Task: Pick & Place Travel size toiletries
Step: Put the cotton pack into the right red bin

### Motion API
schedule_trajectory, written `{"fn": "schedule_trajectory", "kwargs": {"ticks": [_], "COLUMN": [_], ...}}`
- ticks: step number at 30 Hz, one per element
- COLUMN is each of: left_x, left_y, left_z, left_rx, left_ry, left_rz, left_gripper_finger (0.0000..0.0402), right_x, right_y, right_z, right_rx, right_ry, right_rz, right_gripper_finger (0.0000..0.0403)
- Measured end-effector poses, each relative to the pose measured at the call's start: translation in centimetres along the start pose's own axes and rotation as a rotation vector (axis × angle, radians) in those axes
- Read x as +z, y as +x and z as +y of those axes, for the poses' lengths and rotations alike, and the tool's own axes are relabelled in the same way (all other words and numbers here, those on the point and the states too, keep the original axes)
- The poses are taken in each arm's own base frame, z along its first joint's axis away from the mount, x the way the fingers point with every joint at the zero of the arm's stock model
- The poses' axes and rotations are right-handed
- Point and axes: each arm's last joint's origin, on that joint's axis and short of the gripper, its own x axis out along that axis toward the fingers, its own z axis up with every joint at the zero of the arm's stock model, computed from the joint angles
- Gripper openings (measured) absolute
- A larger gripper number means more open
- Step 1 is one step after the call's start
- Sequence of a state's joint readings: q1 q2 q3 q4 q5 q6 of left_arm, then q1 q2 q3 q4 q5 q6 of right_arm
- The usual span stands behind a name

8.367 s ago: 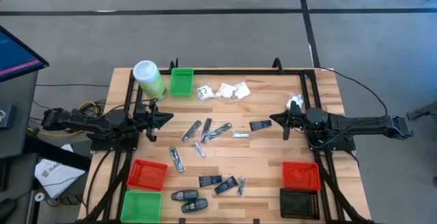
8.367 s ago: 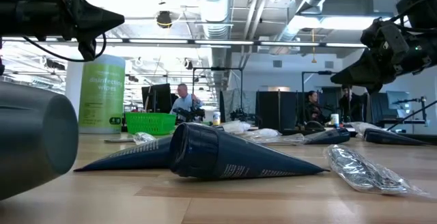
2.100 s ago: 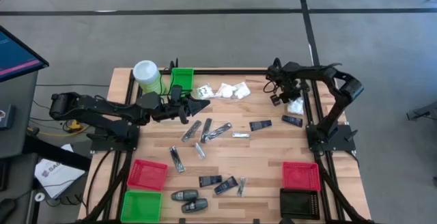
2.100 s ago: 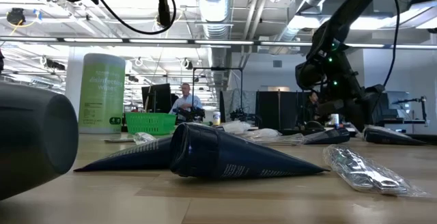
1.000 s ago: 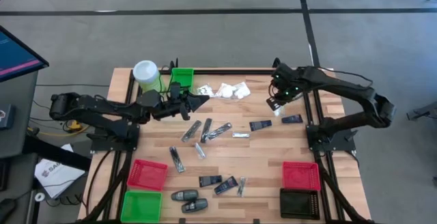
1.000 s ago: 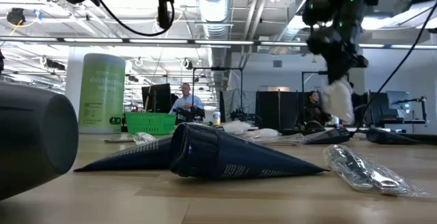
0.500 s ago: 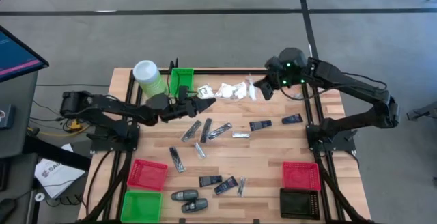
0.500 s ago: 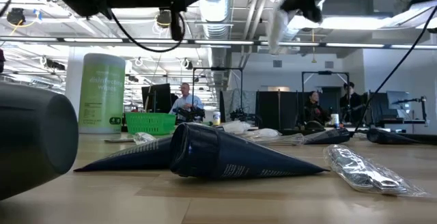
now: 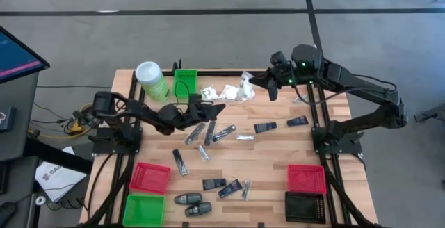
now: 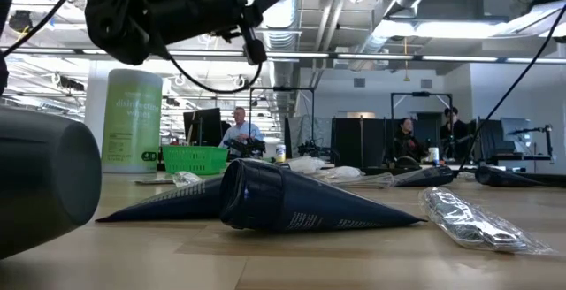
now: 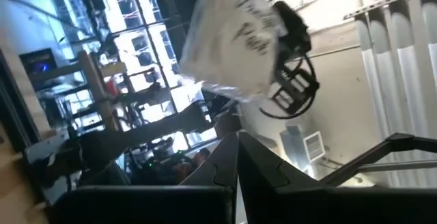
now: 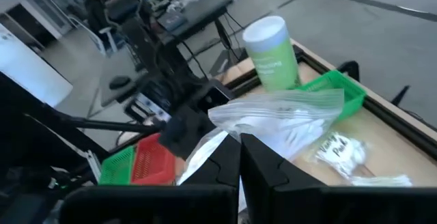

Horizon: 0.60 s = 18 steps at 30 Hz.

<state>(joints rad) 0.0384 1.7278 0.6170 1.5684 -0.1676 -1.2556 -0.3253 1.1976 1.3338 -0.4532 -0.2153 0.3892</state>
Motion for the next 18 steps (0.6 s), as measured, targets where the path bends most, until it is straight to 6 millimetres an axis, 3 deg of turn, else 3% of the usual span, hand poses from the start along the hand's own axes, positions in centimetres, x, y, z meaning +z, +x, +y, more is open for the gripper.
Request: {"fn": "schedule_trajectory", "kwargs": {"ticks": [8, 18], "left_x": [-0.1, 0.6], "left_y": [0.0, 2.8], "left_z": [-0.1, -3.4], "left_rx": [0.007, -0.144], "left_ry": [-0.059, -0.056], "left_rz": [-0.029, -0.074], "left_gripper_finger": [0.0002, 0.0005], "right_x": [0.9, 1.9], "right_y": [0.1, -0.1], "right_z": [1.4, 2.2], "right_rx": [0.086, 0.157], "right_ry": [0.001, 0.014], "right_rz": [-0.108, -0.229], "right_gripper_finger": [0.0, 0.0]}}
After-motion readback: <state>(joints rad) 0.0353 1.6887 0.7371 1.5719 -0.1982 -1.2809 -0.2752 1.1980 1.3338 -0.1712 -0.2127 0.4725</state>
